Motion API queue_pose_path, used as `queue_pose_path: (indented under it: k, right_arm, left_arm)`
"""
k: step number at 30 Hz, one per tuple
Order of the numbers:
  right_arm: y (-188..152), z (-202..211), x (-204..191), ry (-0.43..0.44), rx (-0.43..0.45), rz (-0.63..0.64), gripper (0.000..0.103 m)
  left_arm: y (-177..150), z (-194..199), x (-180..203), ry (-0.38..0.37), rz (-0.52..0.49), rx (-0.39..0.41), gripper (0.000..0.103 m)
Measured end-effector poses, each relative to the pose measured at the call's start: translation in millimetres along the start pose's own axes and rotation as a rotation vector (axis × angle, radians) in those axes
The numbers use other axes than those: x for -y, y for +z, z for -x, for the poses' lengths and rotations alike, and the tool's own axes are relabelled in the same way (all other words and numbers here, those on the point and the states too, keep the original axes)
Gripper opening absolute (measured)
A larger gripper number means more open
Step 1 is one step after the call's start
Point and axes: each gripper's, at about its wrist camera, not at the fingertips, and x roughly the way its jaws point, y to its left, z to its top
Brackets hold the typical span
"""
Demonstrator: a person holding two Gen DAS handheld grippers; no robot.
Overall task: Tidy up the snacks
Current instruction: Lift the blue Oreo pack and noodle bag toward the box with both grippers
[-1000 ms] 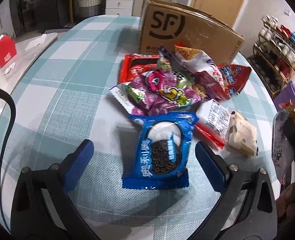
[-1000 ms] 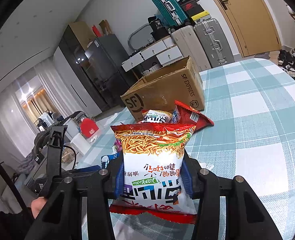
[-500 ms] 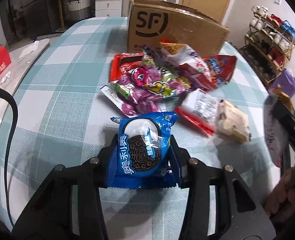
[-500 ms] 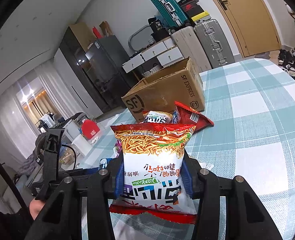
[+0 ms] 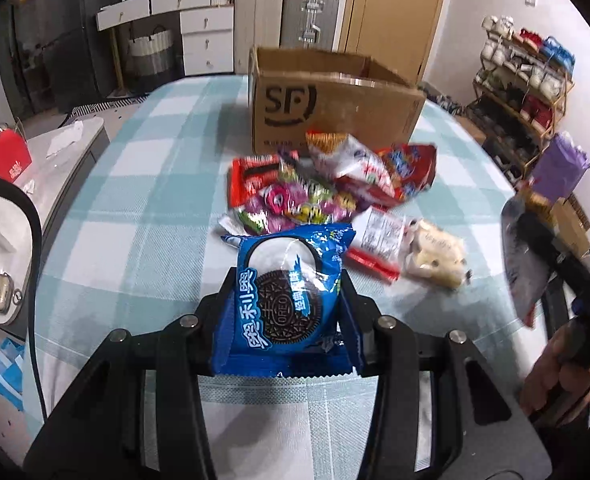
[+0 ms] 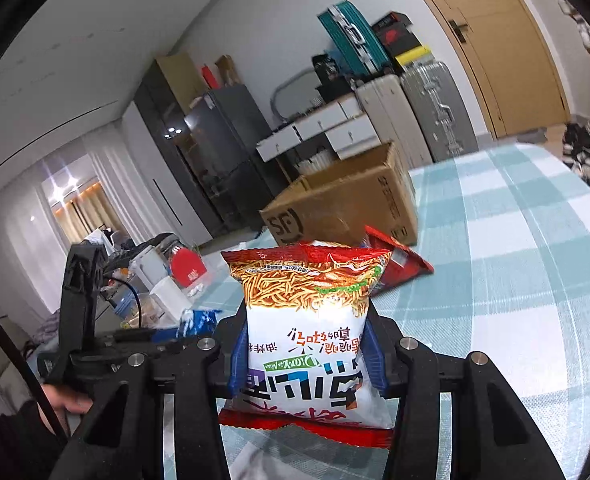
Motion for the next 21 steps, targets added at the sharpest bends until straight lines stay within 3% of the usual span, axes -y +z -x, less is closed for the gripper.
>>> queue_pose_path:
  k: [8,11,21]
  right_arm:
    - [-1,10,-2,-0.003,0.016,-0.026,0.047]
    - [3,13,-2,-0.020,0.003,-0.053,0.047]
    - [54,48,-47,-0.027,0.041,0.022,0.047]
  left_arm:
    - [20,37,-2,-0.035,0.000,0.059,0.042]
    - [27,45,6,-0.012,-0.025,0.052,0.042]
    - [64,91,28,-0.106,-0.072,0.159,0.042]
